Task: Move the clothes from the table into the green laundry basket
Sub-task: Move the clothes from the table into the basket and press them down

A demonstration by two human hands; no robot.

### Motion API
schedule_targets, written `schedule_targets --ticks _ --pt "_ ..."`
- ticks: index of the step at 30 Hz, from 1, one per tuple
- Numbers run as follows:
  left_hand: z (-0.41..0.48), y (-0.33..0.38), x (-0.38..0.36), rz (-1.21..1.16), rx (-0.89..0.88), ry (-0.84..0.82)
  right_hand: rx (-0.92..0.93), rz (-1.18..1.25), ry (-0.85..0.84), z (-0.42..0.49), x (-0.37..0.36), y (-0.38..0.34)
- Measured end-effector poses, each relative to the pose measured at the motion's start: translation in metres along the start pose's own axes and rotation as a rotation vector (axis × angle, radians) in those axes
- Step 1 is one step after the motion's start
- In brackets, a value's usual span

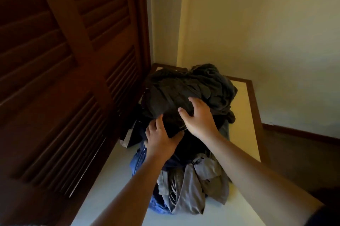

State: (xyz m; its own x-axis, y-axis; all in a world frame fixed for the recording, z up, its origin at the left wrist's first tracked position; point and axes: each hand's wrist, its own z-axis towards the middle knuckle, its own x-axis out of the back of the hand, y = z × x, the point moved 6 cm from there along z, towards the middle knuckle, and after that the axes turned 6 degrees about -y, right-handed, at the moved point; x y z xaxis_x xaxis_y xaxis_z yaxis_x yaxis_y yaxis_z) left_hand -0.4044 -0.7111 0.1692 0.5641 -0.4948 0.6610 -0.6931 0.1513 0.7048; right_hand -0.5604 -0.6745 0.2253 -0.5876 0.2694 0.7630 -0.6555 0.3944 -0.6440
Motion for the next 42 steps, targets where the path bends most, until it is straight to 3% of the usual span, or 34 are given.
schedule_targets --ticks 3,6,9,15,18,21,24,27,29,32,34,36,38,40,42 --pt "0.014 -0.011 -0.011 0.09 -0.017 -0.051 -0.06 -0.303 -0.091 0.046 -0.016 -0.003" --pt "0.019 -0.022 -0.015 0.078 -0.03 -0.05 -0.126 -0.43 -0.189 0.069 -0.032 0.006" --pt "0.023 -0.029 -0.013 0.054 -0.062 -0.084 -0.114 -0.504 -0.178 0.08 -0.037 0.005" --pt "0.031 -0.038 0.001 -0.156 -0.115 -0.074 -0.116 -0.37 -0.069 0.084 -0.028 -0.004" --pt "0.032 -0.038 0.016 -0.289 -0.118 0.009 -0.105 -0.066 0.046 0.07 -0.017 -0.001" --pt "0.025 -0.029 0.032 -0.476 -0.138 0.13 -0.014 0.124 0.217 0.038 0.0 0.004" --pt "0.012 -0.003 0.035 -0.732 -0.21 0.082 0.118 0.147 0.312 -0.021 0.01 0.002" --pt "0.002 0.025 0.027 -0.987 -0.264 -0.074 0.192 0.251 0.246 -0.077 0.005 0.003" --pt "0.002 0.03 0.03 -1.098 -0.32 -0.081 0.255 0.341 0.162 -0.101 0.001 0.0" --pt "-0.002 0.023 0.041 -1.137 -0.261 -0.026 0.291 0.356 0.046 -0.114 0.009 -0.001" --pt "-0.004 0.015 0.046 -1.054 -0.215 0.024 0.207 0.439 0.03 -0.109 0.021 0.004" --pt "-0.011 0.012 0.046 -1.015 -0.19 0.007 0.109 0.497 0.183 -0.093 0.037 0.028" --pt "-0.02 0.013 0.044 -1.062 -0.21 -0.042 0.002 0.326 0.359 -0.069 0.057 0.06" --pt "-0.025 0.007 0.039 -1.145 -0.223 -0.081 -0.211 0.198 0.343 -0.048 0.069 0.095" --pt "-0.025 -0.001 0.033 -1.252 -0.194 -0.126 -0.387 0.375 0.251 -0.039 0.078 0.113"
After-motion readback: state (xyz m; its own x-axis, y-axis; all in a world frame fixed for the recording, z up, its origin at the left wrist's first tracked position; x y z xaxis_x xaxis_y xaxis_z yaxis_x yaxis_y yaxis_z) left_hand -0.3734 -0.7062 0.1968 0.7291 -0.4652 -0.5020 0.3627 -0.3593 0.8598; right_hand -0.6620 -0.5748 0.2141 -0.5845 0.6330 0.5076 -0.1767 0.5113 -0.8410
